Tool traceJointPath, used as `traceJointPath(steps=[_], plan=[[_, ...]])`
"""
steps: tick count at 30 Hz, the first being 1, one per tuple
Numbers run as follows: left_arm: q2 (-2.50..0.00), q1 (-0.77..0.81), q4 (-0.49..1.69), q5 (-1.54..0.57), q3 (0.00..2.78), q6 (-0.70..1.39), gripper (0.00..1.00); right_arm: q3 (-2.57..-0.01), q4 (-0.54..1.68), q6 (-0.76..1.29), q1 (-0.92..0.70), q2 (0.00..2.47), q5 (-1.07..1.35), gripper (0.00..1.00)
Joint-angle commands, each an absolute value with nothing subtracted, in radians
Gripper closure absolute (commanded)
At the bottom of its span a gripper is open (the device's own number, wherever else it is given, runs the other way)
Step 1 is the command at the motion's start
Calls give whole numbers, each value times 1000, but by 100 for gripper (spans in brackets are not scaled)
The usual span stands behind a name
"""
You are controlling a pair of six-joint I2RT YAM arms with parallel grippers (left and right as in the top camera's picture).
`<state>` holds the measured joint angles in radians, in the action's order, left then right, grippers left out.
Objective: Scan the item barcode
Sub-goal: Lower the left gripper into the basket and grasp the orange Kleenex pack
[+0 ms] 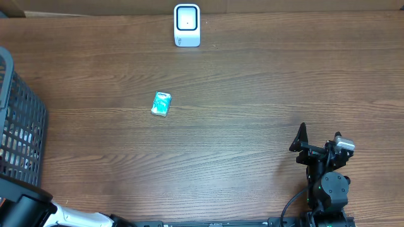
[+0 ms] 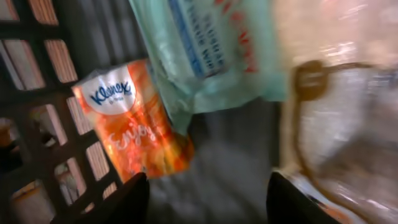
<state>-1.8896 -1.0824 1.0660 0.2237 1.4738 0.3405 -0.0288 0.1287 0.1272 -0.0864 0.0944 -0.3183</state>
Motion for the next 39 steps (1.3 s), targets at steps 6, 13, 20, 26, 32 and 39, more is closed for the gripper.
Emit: traceJointPath(steps=[6, 13, 20, 26, 32, 39], plan=[[-1887, -1117, 916, 274, 1318, 363, 51, -39, 126, 130, -84, 92, -321, 0], [-1887, -1121, 893, 305, 1312, 363, 51, -39, 126, 129, -84, 92, -321, 0], [-1887, -1127, 896, 325, 1301, 367, 53, -39, 126, 130, -84, 92, -321, 0], [-1888, -1127, 819, 325, 1218, 366, 45, -39, 126, 129, -84, 92, -321, 0], [-1887, -1127, 806, 324, 1199, 366, 96, -39, 126, 129, -84, 92, -321, 0], [-1886, -1121, 953, 321, 1346, 366, 96, -39, 126, 129, -84, 92, -321, 0]])
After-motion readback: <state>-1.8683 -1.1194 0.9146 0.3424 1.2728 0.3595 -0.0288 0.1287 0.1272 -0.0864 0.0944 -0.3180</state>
